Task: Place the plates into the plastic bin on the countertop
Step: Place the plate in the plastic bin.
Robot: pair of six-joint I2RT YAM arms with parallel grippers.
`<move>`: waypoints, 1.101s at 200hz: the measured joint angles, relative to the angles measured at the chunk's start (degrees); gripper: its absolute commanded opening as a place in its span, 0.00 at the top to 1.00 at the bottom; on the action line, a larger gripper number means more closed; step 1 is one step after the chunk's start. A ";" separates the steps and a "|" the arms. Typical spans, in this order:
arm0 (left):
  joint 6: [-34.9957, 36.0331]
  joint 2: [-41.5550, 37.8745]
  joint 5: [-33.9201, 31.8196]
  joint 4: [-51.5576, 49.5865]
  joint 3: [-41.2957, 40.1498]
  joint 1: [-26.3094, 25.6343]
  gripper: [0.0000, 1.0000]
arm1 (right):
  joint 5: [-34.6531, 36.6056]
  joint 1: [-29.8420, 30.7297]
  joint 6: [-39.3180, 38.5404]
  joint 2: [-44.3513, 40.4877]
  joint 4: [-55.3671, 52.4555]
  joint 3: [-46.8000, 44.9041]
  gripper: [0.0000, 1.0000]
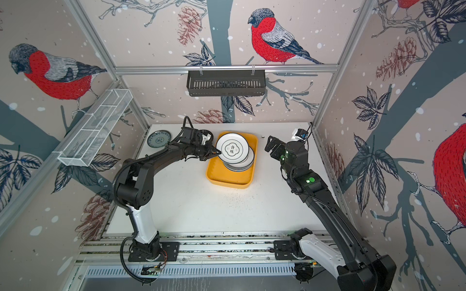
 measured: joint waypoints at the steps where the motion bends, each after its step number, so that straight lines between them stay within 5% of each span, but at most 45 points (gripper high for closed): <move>1: 0.04 0.22 0.00 -0.09 0.17 -0.04 1.00 | 0.00 0.00 0.00 0.00 0.00 0.00 0.00; 177: 7.45 16.70 0.28 -15.65 19.89 -1.97 1.00 | 0.79 -3.78 -0.20 1.64 0.85 -0.68 0.00; 220: 8.02 16.79 0.09 -17.18 20.74 -1.97 0.86 | -0.50 -5.53 -0.39 2.60 1.27 -0.68 0.00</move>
